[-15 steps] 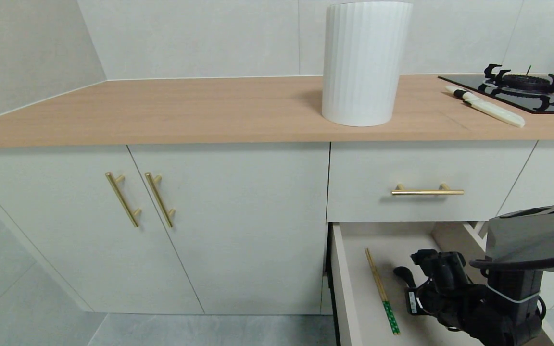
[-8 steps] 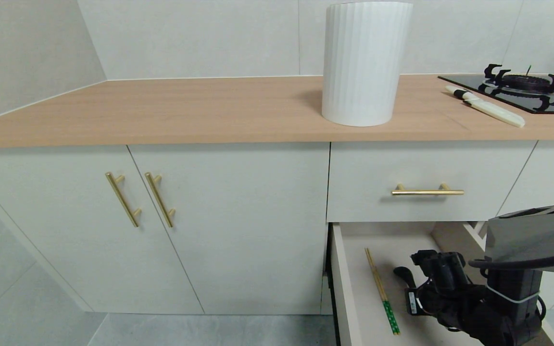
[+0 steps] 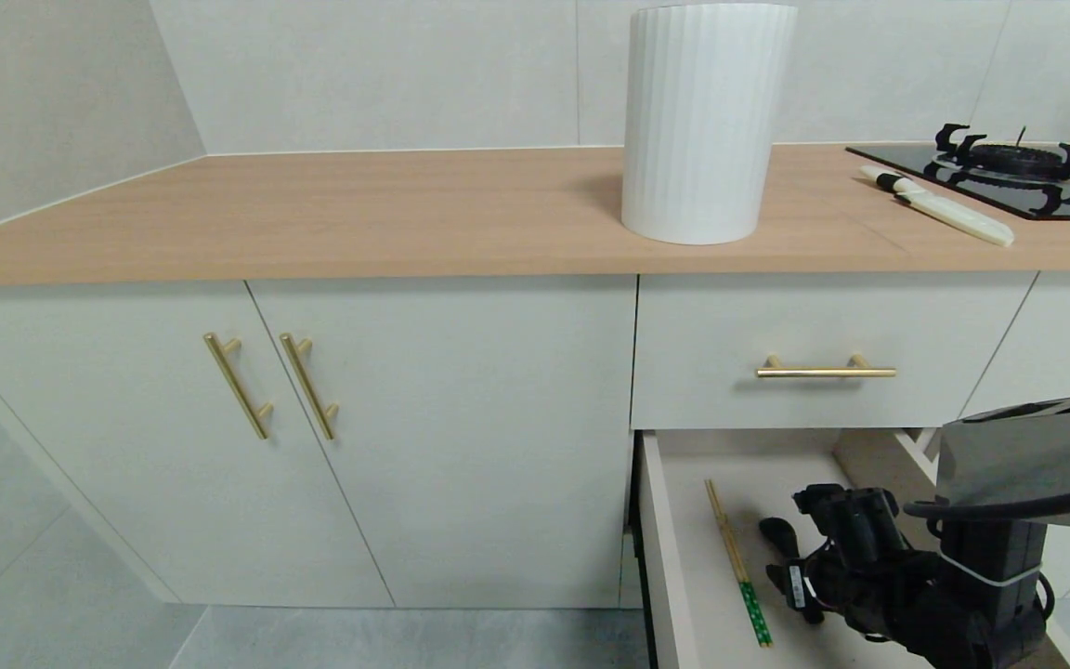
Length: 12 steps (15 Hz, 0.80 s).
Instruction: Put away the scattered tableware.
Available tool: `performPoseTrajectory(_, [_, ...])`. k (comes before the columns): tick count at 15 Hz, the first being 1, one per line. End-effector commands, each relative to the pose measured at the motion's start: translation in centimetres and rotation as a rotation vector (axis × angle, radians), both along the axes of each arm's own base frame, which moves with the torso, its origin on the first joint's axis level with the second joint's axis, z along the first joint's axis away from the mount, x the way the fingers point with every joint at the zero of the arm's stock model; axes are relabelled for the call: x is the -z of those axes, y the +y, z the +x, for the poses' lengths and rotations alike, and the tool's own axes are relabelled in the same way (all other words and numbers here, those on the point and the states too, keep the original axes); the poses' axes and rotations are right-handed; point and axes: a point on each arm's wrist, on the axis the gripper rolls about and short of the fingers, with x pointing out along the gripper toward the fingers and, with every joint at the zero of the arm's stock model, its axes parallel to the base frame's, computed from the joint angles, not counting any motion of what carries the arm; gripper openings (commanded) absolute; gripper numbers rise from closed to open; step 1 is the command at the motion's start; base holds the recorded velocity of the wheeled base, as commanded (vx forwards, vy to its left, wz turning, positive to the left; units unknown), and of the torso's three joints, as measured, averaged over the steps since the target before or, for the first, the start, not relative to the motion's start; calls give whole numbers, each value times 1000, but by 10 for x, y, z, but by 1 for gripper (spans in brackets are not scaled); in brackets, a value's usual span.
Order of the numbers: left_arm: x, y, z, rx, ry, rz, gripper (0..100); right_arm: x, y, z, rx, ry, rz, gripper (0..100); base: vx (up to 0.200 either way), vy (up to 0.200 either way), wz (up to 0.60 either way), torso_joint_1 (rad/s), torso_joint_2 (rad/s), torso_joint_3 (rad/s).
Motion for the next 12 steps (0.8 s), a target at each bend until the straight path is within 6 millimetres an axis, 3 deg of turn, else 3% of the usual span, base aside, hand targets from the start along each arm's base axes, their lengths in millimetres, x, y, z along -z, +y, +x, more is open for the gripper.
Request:
performPoseTrajectory(1, [0, 0, 0, 0, 1, 0, 100, -1, 0, 0, 0, -3, 1, 100, 0, 0, 0, 0, 0, 0])
performPoseTrajectory(5, [0, 0, 0, 1, 1, 0, 100, -5, 0, 0, 0, -11, 4, 100, 0, 0, 0, 0, 0, 0])
performPoseTrajectory(8, [0, 0, 0, 0, 1, 0, 100, -23, -1, -3, -1, -54, 16, 100, 0, 0, 0, 0, 0, 0])
performPoseTrajectory(12, [0, 0, 0, 0, 1, 0, 100, -87, -6, -19, -2, -150, 48, 100, 0, 0, 0, 0, 0, 0])
